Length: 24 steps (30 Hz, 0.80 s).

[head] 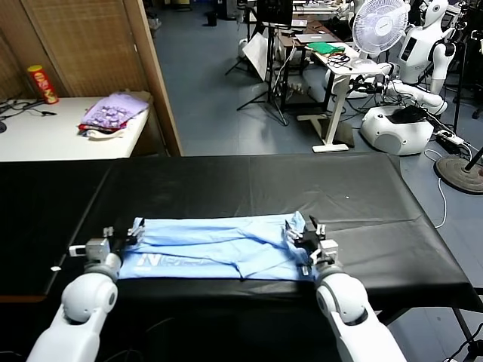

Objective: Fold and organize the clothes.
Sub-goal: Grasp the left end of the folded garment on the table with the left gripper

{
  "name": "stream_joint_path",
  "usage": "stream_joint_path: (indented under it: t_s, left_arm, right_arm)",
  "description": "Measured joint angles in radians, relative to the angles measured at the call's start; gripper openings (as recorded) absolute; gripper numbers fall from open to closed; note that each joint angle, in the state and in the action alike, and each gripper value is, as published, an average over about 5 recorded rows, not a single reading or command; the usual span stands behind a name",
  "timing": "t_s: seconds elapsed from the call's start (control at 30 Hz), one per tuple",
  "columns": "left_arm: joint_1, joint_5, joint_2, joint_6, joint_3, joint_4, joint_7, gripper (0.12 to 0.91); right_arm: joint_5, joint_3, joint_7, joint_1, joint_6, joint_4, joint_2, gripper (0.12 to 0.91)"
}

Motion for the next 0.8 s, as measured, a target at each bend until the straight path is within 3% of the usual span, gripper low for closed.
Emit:
stream_joint_path:
  t_s: [0.3,0.53,0.63,0.8]
  left_arm:
    - [0.113,-0.096,-0.030,0.004,-0.052,-0.079,0.006,0.798]
    - [0.151,-0.096,-0.065,-0.006,-0.058,-0.063,0.018,0.791]
    - [0.152,-0.111,-0.074,-0.007,-0.060,-0.055,0.019,0.706]
    - [0.154,-0.133,-0.086,-0.002,-0.061,-0.058,0.022,0.434]
  right_arm:
    - [0.001,-0.010,0.000,-0.006,-0.008,0.032,0.001,0.798]
    - [0.001,-0.007,0.000,-0.012,-0.011,0.047,-0.006,0.798]
    - [-0.002,-0.006,-0.001,-0.016,-0.010,0.048,-0.007,0.798]
    - [-0.015,-0.008,-0.003,-0.022,0.000,0.048,-0.003,0.798]
